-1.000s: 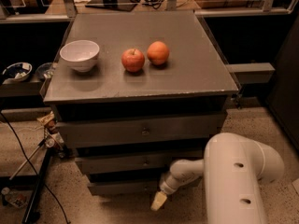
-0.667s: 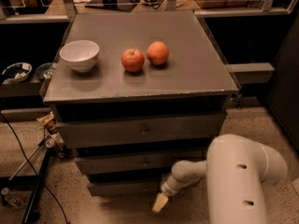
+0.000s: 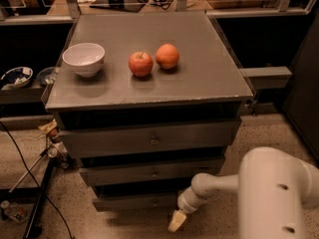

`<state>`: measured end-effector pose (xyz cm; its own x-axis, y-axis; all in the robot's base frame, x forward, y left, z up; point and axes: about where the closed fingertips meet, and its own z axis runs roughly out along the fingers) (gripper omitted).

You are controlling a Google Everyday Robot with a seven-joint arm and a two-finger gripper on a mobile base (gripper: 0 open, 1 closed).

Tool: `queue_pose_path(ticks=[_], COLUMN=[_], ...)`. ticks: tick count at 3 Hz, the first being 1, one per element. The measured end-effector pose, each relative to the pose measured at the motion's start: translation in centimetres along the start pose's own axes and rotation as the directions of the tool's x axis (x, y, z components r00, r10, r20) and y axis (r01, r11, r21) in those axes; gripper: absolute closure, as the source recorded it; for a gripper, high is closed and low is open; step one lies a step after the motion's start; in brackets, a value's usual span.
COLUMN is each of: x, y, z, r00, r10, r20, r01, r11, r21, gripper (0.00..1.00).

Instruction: Open bottom drawer

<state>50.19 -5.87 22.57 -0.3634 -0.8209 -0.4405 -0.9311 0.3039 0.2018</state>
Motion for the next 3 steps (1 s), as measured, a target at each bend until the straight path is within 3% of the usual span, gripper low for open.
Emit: queue_pose_path(ticks=[1,2,3], x=[0.7,0.6,-1.3], y=[1.5,1.3,-2.2], z=[-3.1,-2.9,1.0], r00=[0.998,0.998,1.0], r10=[0.016,0.015,-0.005], r20=[0.065,0.061,0.021], r01=[-0.015,-0.016,0.004], r11=[0.9999,0.9999,0.9985], r21=[-0.007,0.001,0.054], gripper=[0.0,0.0,0.0])
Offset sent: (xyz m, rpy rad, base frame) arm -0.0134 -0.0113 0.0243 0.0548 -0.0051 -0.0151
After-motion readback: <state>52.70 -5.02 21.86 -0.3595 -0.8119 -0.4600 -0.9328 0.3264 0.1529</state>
